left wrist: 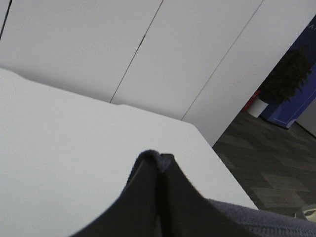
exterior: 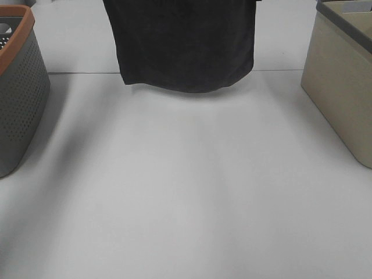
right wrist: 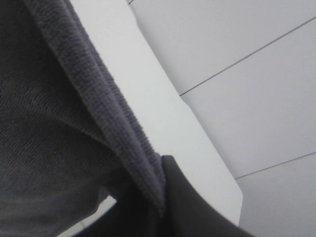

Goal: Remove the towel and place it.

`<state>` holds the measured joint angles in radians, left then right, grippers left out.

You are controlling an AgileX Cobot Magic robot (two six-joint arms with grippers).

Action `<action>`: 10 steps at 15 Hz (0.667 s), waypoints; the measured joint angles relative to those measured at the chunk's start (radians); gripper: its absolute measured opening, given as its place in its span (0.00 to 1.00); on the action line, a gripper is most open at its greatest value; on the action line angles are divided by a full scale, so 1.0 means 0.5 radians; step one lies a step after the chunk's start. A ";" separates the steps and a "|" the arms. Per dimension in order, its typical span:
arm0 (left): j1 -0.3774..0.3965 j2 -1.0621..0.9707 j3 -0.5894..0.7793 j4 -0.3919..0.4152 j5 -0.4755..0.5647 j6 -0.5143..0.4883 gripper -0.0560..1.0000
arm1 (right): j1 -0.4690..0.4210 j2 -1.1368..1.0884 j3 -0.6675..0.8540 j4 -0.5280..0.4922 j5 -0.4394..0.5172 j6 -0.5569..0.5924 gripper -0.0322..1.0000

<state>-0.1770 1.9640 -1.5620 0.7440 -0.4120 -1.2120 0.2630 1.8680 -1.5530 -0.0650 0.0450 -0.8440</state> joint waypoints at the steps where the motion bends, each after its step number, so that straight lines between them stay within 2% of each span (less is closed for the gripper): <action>1: 0.000 0.098 -0.136 -0.020 -0.008 0.038 0.05 | -0.044 0.090 -0.118 0.038 -0.026 0.000 0.05; 3: -0.010 0.276 -0.382 -0.024 -0.028 0.132 0.05 | -0.104 0.260 -0.348 0.110 -0.042 0.000 0.05; 5: -0.020 0.354 -0.408 -0.012 -0.082 0.276 0.05 | -0.146 0.316 -0.344 0.248 -0.026 0.000 0.05; 7: -0.026 0.340 -0.236 -0.010 -0.142 0.416 0.05 | -0.146 0.290 -0.160 0.284 -0.024 0.000 0.05; 10: -0.088 0.224 0.280 -0.012 -0.268 0.646 0.05 | -0.158 0.132 0.322 0.284 -0.026 0.000 0.05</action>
<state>-0.2210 2.0760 -1.4220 0.7380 -0.5460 -0.8890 0.1840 1.9340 -1.3920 0.0770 0.0320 -0.8440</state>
